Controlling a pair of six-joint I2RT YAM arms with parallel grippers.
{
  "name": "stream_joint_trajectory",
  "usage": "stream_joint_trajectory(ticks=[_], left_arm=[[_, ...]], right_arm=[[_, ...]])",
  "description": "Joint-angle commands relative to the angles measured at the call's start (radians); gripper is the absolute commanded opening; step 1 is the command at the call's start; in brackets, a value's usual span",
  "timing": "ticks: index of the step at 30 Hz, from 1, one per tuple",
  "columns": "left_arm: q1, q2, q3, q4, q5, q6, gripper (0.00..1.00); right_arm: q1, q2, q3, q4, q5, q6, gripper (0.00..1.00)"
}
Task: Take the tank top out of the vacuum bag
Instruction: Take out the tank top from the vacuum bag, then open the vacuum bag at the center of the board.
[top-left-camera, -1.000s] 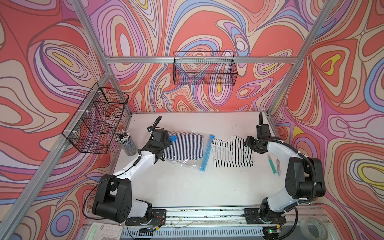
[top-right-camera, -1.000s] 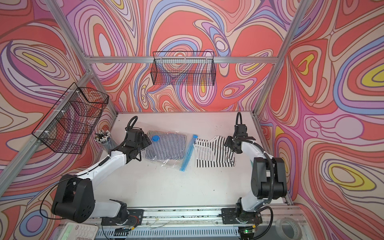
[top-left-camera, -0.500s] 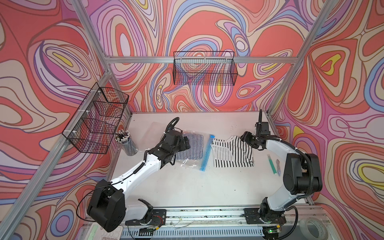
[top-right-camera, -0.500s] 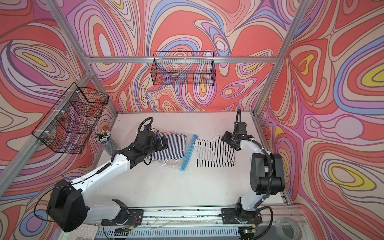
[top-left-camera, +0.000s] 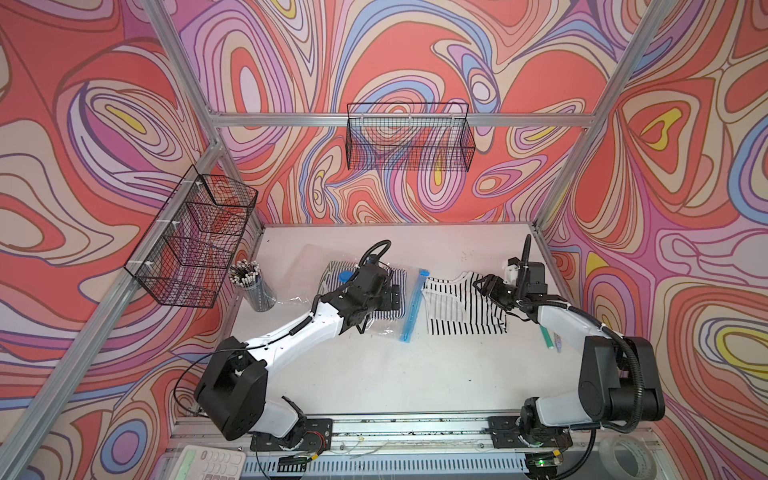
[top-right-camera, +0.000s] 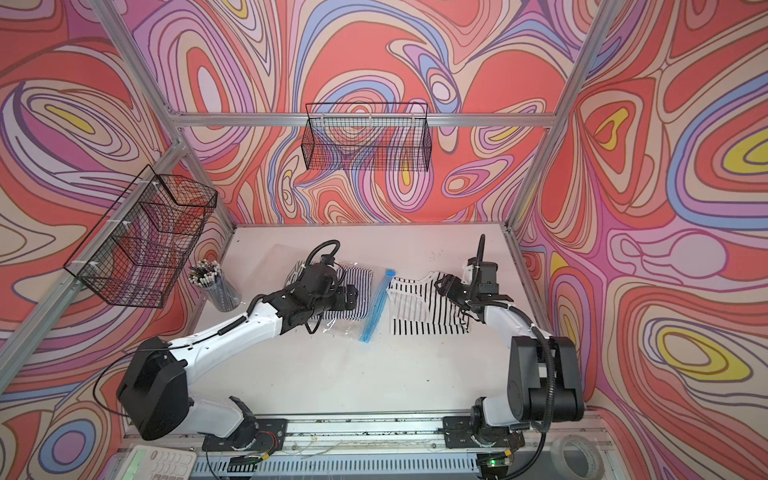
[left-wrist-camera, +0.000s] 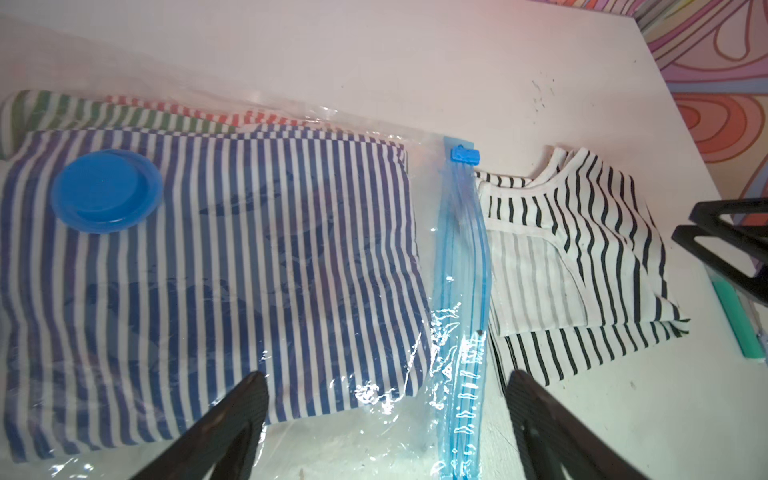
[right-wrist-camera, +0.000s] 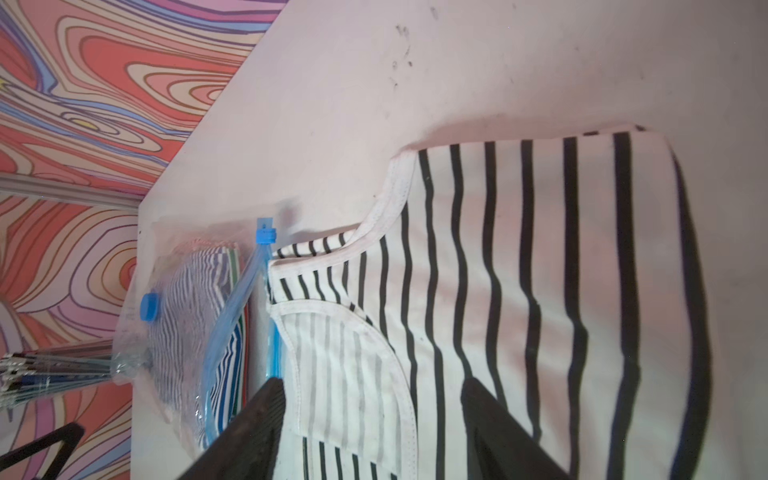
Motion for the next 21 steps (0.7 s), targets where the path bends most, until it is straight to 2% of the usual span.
stream_joint_trajectory(ticks=[1, 6, 10, 16, 21], left_arm=[[-0.039, 0.065, 0.064, -0.048, 0.015, 0.034, 0.93], [-0.108, 0.189, 0.171, -0.098, -0.021, 0.064, 0.92], [-0.157, 0.282, 0.269, -0.163, -0.107, 0.077, 0.92], [-0.168, 0.353, 0.321, -0.198, -0.214, 0.022, 0.87], [-0.168, 0.401, 0.345, -0.191, -0.231, 0.019, 0.85]], right_arm=[[-0.005, -0.039, -0.031, 0.037, -0.065, 0.005, 0.71], [-0.005, -0.037, -0.06, 0.05, -0.124, 0.008, 0.71], [-0.005, -0.054, -0.1, 0.09, -0.134, 0.026, 0.71], [-0.005, -0.088, -0.123, 0.087, -0.141, 0.027, 0.71], [-0.005, -0.094, -0.141, 0.09, -0.148, 0.027, 0.71]])
